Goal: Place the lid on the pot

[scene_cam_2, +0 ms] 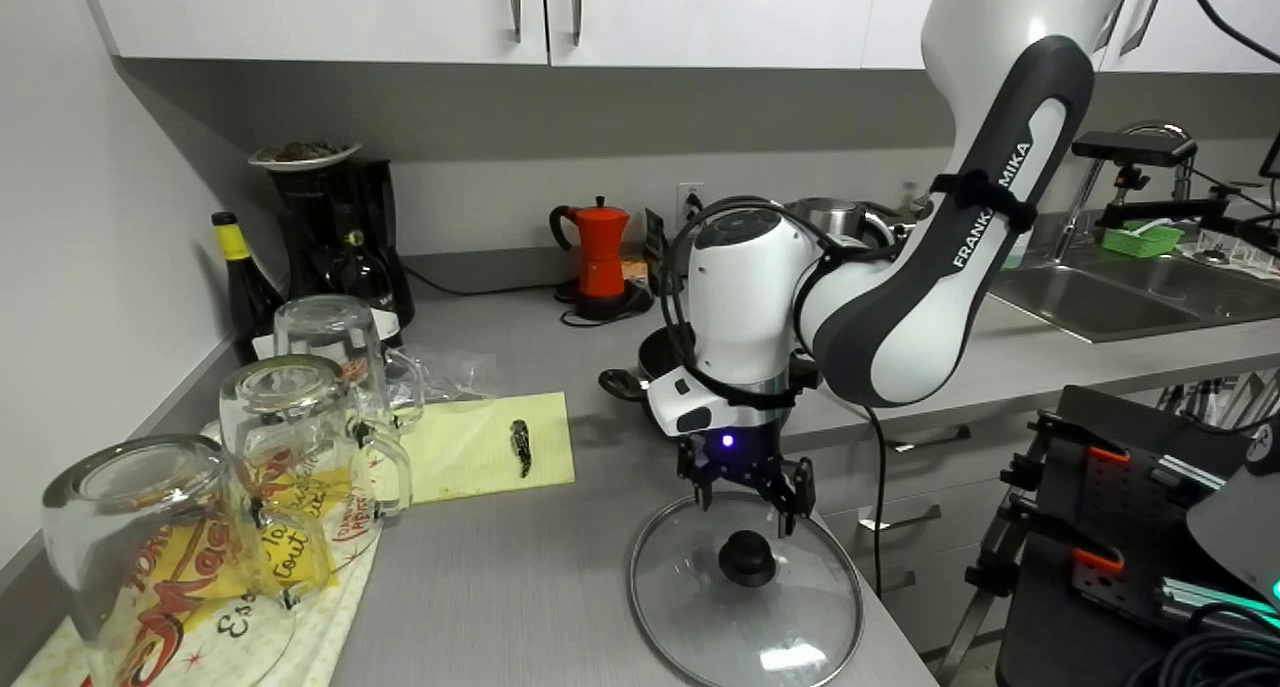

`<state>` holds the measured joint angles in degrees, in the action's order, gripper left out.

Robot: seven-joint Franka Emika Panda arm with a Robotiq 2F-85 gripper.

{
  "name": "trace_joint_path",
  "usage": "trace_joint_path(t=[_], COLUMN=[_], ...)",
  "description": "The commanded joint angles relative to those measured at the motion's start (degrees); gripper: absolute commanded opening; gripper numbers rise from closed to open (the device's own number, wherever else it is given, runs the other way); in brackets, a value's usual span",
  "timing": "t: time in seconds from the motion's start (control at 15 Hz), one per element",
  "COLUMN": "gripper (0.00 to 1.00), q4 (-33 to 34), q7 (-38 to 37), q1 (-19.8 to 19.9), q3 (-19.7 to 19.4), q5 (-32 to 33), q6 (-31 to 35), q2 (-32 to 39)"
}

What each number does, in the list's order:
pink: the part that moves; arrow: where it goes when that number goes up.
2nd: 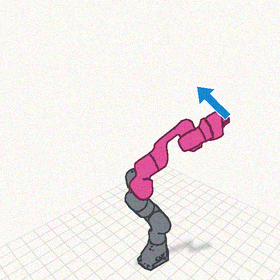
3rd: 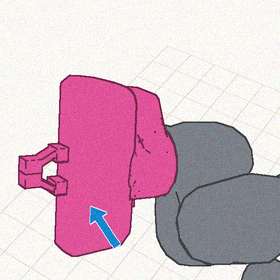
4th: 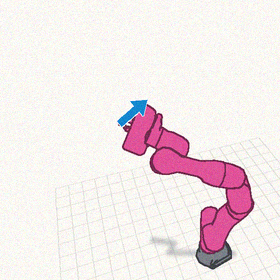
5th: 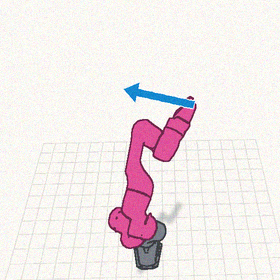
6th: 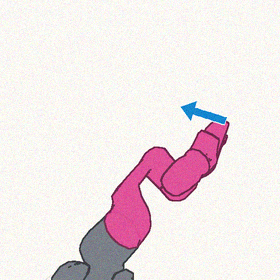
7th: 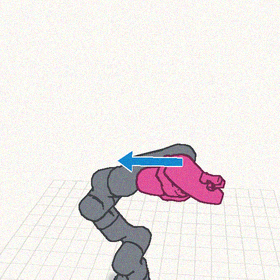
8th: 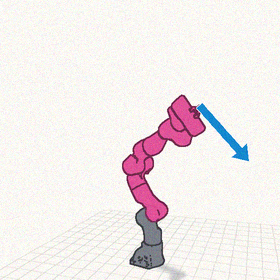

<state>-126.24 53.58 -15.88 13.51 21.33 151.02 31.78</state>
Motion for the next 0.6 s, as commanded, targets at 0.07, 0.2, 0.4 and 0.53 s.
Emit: trace_joint_path(t=[0.07,0.2,0.4,0.53], gripper=[1.0,1.0,1.0,1.0], q4=[0.81,0.67,0.52,0.34], q7=[-0.33,0.09,0.92,1.01], q1=[-0.5,-0.25,0.38,0.53], q3=[0.72,1.24,2.11,2.49], q5=[2.87,3.05,2.54,2.18], q6=[1.86,2.35,2.85,2.49], q2=[0.13,-0.16,-0.12,-0.06])
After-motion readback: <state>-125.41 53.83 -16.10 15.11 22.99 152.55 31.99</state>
